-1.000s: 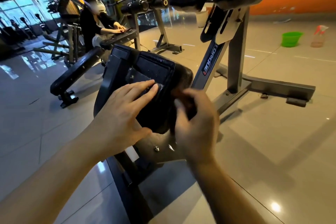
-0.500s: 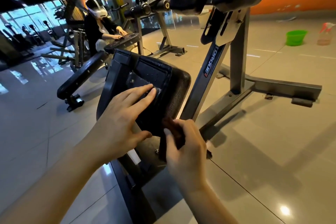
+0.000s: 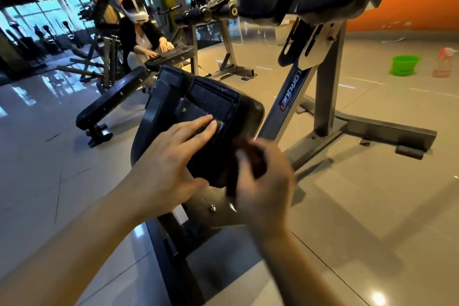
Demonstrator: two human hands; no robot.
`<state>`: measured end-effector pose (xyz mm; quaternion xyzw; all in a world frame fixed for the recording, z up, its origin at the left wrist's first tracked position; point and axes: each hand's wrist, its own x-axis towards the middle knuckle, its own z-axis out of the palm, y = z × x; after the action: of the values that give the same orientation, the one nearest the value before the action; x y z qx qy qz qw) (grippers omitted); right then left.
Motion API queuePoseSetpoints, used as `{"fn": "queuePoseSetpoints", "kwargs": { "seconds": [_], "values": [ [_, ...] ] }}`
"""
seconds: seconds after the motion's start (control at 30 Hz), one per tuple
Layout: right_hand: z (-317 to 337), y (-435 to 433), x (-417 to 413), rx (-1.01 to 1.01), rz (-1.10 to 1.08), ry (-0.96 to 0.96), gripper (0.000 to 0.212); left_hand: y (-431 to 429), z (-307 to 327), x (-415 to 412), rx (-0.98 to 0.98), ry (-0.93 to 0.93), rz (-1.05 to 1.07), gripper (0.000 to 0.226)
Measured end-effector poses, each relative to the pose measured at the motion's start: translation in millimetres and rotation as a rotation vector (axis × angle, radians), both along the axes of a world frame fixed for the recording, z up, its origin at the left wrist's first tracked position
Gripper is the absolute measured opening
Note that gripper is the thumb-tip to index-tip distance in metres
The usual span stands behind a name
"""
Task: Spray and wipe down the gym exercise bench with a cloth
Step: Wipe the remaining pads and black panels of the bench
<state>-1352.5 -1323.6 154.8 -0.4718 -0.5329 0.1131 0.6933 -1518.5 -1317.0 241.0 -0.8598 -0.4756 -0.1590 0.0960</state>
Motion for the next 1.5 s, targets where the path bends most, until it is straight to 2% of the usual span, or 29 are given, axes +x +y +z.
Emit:
{"fn": "queuePoseSetpoints", "kwargs": {
  "seconds": [0.07, 0.13, 0.33, 0.43, 0.6, 0.77, 0.83, 0.97, 1.03, 1.17, 1.27, 1.43, 1.5],
  "values": [
    [35, 27, 28, -0.010, -0.048, 0.061, 0.027, 2, -1, 2, -0.006, -0.003, 0.008, 0.108],
    [47, 34, 37, -0.008, -0.040, 0.039, 0.028, 2, -2, 1, -0.012, 0.014, 0.020, 0.108],
    [-24, -14, -18, -0.012, 0.059, -0.080, 0.026, 6, 0, -6, -0.023, 0.012, -0.005, 0.110],
    [-13, -8, -13, 0.009, 0.067, -0.087, 0.026, 5, 0, -6, -0.040, -0.010, -0.007, 0.109],
    [30, 30, 27, -0.025, -0.063, 0.056, 0.027, 1, -3, 2, -0.046, 0.000, 0.022, 0.109],
    [-32, -20, -17, -0.070, 0.072, -0.074, 0.027, -1, -2, -2, -0.048, 0.042, 0.024, 0.114],
    [-39, -29, -26, -0.075, 0.096, -0.059, 0.027, -1, -1, -2, -0.059, 0.053, 0.023, 0.114],
    [12, 17, 14, -0.028, -0.028, 0.062, 0.027, 1, -2, -2, -0.039, 0.028, 0.008, 0.112],
    [29, 28, 28, -0.024, -0.043, 0.050, 0.027, 1, -4, -2, -0.049, 0.031, 0.023, 0.112],
    [-10, -4, -4, -0.038, 0.026, -0.042, 0.026, 2, -6, -4, -0.114, -0.086, 0.014, 0.112],
    [-30, -20, -21, -0.068, 0.066, -0.060, 0.023, 4, -5, -6, -0.118, -0.089, 0.005, 0.111],
    [25, 25, 21, -0.030, -0.055, 0.059, 0.024, 2, -6, 0, -0.111, -0.075, 0.013, 0.108],
    [29, 26, 23, -0.030, -0.052, 0.039, 0.024, 0, -6, 1, -0.112, -0.071, 0.024, 0.108]
  ]
}}
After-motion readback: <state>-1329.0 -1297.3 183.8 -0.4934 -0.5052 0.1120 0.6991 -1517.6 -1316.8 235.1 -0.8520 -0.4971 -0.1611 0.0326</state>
